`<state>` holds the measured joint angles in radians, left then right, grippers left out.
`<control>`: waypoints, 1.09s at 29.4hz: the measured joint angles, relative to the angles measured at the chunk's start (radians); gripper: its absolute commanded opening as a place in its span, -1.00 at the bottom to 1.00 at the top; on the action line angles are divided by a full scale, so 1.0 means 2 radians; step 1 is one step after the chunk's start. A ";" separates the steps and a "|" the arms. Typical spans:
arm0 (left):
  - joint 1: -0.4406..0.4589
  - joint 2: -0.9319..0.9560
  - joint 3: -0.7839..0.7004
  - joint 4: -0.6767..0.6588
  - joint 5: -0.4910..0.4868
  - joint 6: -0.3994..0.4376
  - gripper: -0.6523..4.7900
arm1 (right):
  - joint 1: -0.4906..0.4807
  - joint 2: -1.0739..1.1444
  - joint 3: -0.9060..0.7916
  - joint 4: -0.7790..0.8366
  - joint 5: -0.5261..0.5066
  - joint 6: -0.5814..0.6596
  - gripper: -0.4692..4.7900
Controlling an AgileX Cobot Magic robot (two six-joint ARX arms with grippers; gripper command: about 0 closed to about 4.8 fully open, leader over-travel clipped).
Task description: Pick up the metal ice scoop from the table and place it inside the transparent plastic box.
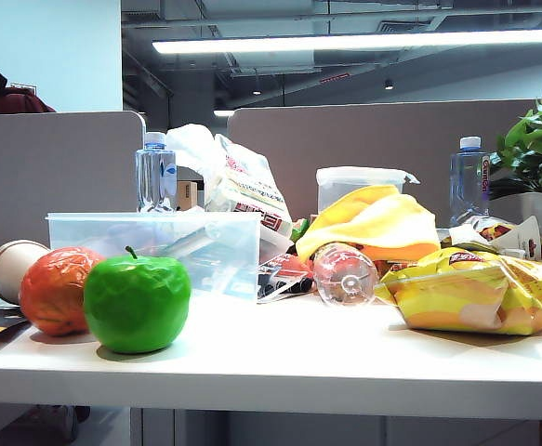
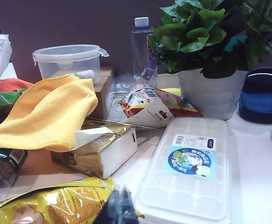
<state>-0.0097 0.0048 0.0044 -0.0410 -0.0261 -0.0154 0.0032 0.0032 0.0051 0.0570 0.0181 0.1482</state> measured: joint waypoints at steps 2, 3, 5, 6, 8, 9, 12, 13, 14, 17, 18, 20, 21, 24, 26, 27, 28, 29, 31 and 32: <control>0.000 0.000 0.000 0.000 0.000 0.000 -0.78 | 0.000 0.000 0.000 0.001 0.000 0.001 -0.84; 0.000 0.000 0.000 0.000 0.000 0.000 -0.78 | 0.002 0.000 0.000 0.002 0.000 0.004 -0.84; 0.000 0.000 0.000 0.000 0.000 0.000 -0.78 | 0.007 0.000 0.000 0.003 -0.003 0.010 -0.84; 0.000 0.000 0.000 0.000 0.000 0.000 -0.78 | 0.009 0.000 0.000 0.003 -0.006 0.010 -0.84; 0.000 0.000 0.000 0.000 0.000 0.000 -0.78 | 0.011 0.000 0.000 0.003 -0.008 0.011 -0.84; 0.000 0.000 0.000 0.000 0.000 0.000 -0.78 | 0.011 0.000 0.000 0.003 -0.008 0.011 -0.84; 0.000 0.000 0.000 0.000 0.000 0.000 -0.78 | 0.010 0.000 0.000 0.003 -0.008 0.012 -0.84; 0.000 0.000 0.000 0.000 0.000 0.000 -0.78 | 0.010 0.000 0.000 0.003 -0.009 0.012 -0.84; 0.000 0.000 0.000 0.000 0.000 0.000 -0.78 | 0.010 0.000 0.000 0.003 -0.009 0.012 -0.84; 0.000 0.000 0.000 0.000 0.000 0.000 -0.78 | 0.010 0.000 0.000 0.003 -0.009 0.012 -0.84; 0.000 0.000 0.000 0.000 0.000 0.000 -0.78 | 0.010 0.000 0.000 0.003 -0.009 0.012 -0.84; 0.000 0.000 0.000 0.000 0.000 0.000 -0.78 | 0.010 0.000 0.000 0.003 -0.009 0.012 -0.84; 0.000 0.000 0.000 0.000 0.000 0.000 -0.78 | 0.010 0.000 0.000 0.003 -0.009 0.012 -0.84; 0.000 0.000 0.000 0.000 0.000 0.000 -0.78 | 0.010 0.000 0.000 0.000 -0.009 0.012 -0.84; 0.000 0.000 0.000 0.000 0.000 0.000 -0.78 | 0.010 0.000 0.000 -0.008 -0.009 0.012 -0.84; 0.000 0.000 0.000 0.000 0.000 0.000 -0.78 | 0.010 0.000 0.000 -0.011 -0.009 0.012 -0.84; 0.000 0.000 0.000 0.000 0.000 0.000 -0.78 | 0.010 0.000 0.000 -0.012 -0.009 0.012 -0.84; 0.000 -0.001 0.000 0.000 0.000 0.000 -0.78 | 0.010 0.000 0.000 -0.012 -0.009 0.012 -0.84; 0.000 -0.001 0.000 0.000 0.000 0.000 -0.78 | 0.010 0.000 0.000 -0.011 -0.009 0.012 -0.84; 0.000 -0.001 0.000 0.000 0.000 0.000 -0.78 | 0.010 0.000 0.000 -0.010 -0.009 0.012 -0.84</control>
<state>-0.0097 0.0036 0.0044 -0.0410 -0.0265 -0.0154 0.0242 0.0032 0.0051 0.0372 -0.0006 0.1715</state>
